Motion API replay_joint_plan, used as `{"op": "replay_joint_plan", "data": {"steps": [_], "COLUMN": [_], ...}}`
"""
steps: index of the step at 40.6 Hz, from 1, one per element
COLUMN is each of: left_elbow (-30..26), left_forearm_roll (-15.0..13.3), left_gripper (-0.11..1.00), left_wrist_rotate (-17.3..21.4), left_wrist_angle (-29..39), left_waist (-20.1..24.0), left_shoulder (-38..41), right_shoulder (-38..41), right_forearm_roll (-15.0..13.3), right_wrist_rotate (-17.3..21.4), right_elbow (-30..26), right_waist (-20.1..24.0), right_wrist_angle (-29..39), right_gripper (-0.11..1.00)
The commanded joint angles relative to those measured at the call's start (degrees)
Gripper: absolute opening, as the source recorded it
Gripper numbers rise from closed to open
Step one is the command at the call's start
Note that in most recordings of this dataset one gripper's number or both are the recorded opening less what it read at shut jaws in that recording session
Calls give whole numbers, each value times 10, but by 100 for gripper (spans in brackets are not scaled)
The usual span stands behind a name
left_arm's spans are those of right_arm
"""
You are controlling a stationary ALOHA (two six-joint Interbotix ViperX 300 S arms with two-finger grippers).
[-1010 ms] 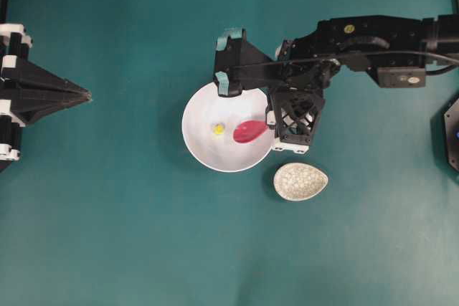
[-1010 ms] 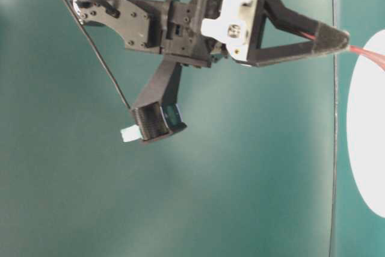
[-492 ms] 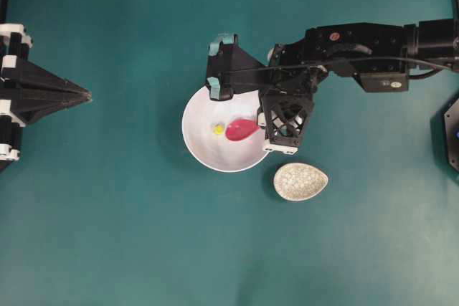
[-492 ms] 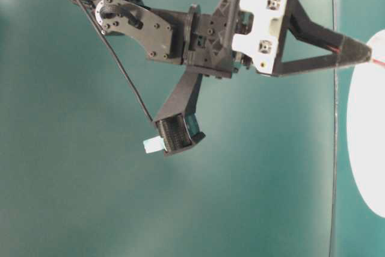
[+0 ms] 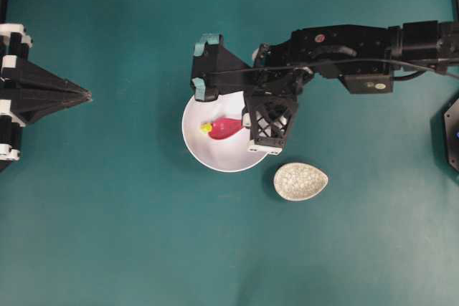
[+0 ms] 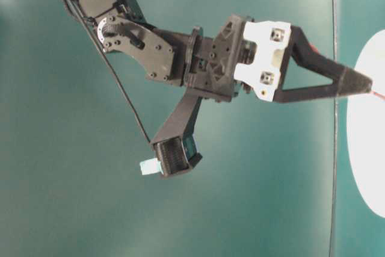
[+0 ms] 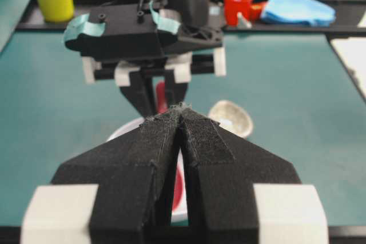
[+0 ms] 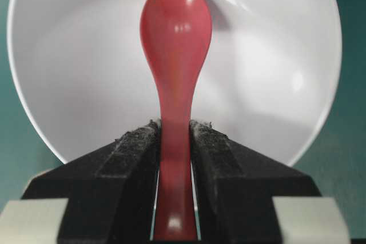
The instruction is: Scoop the yellow hexagonal prism block from the bowl with a spoon using the right arm.
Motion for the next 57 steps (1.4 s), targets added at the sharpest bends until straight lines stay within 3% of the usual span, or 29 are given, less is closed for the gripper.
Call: {"op": "replay_joint_plan", "data": {"steps": [1,28,57], "left_elbow": [-17,-17,-17], "left_forearm_roll": [2,2,2], "left_gripper": [0,0,0], "left_wrist_rotate": [1,-1,-1], "left_wrist_angle": [-2,-4,-3], "left_waist": [0,0,0], "left_shoulder": [4,4,0], "right_shoulder": [-8,-7,-8], "right_forearm_roll": [3,2,-1], "right_wrist_rotate": [-1,4,6], "right_elbow": [-18,-14,-10], "right_waist": [3,3,3], "right_wrist_angle": [-11,-69,-71], "right_gripper": [25,24,25]}}
